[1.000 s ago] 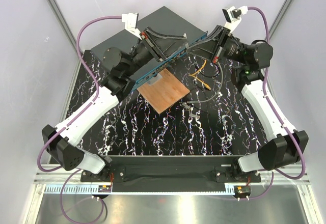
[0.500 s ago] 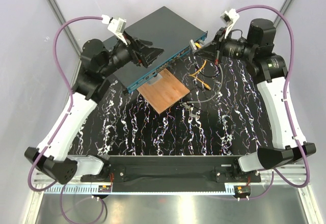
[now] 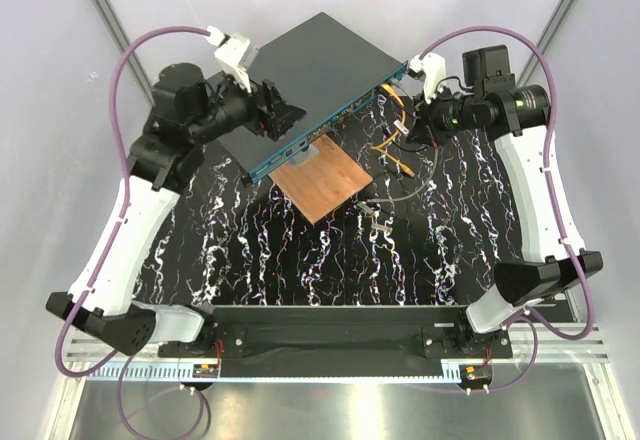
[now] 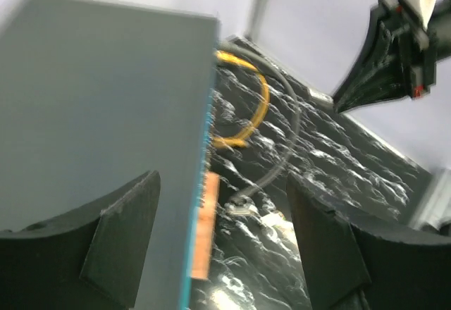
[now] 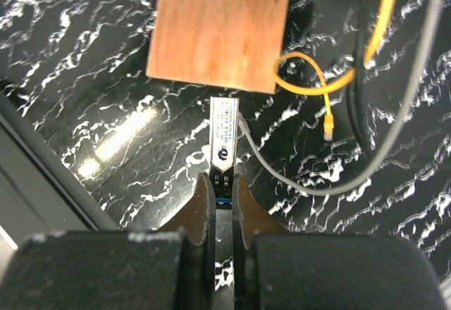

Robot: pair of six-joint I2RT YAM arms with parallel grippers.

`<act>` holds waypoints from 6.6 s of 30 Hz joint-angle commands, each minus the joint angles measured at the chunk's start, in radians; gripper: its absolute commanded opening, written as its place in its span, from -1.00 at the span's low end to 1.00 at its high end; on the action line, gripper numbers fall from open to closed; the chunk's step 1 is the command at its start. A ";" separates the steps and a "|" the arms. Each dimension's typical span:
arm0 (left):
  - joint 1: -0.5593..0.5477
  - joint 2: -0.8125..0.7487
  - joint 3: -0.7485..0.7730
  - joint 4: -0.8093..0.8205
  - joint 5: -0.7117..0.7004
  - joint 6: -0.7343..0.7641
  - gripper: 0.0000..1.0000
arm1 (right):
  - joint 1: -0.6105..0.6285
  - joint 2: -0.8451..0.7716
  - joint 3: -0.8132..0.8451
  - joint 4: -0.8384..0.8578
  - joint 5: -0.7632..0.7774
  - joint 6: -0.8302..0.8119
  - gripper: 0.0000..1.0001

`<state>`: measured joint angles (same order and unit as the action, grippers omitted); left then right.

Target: Insert the plug into the switch port

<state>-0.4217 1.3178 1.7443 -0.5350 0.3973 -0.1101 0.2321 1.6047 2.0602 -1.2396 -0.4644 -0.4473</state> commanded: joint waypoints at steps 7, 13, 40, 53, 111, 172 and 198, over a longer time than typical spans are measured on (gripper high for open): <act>-0.040 0.053 -0.164 0.440 0.281 -0.658 0.52 | 0.111 -0.167 -0.092 0.091 -0.143 -0.106 -1.00; -0.124 0.113 -0.212 0.515 0.272 -0.862 0.57 | 0.269 -0.183 -0.111 0.147 -0.034 -0.140 -1.00; -0.167 0.087 -0.405 0.734 0.333 -1.089 -1.00 | 0.351 -0.268 -0.185 0.265 0.030 -0.159 0.04; -0.154 0.046 -0.446 0.803 0.374 -1.152 -1.00 | 0.302 -0.451 -0.436 0.488 -0.097 -0.185 -0.13; -0.086 0.030 -0.451 0.785 0.360 -1.133 0.19 | 0.289 -0.375 -0.405 0.546 -0.027 -0.096 -1.00; 0.153 0.279 0.161 -0.194 0.005 -0.080 -0.54 | 0.092 -0.017 -0.423 0.904 0.061 0.182 -1.00; 0.155 0.281 0.167 -0.183 0.017 -0.089 -0.54 | 0.111 0.011 -0.414 0.901 0.063 0.144 -1.00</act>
<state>-0.2703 1.6001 1.8641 -0.7612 0.3977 -0.1925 0.3298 1.6032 1.6024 -0.3920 -0.4004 -0.2928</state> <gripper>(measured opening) 0.233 0.231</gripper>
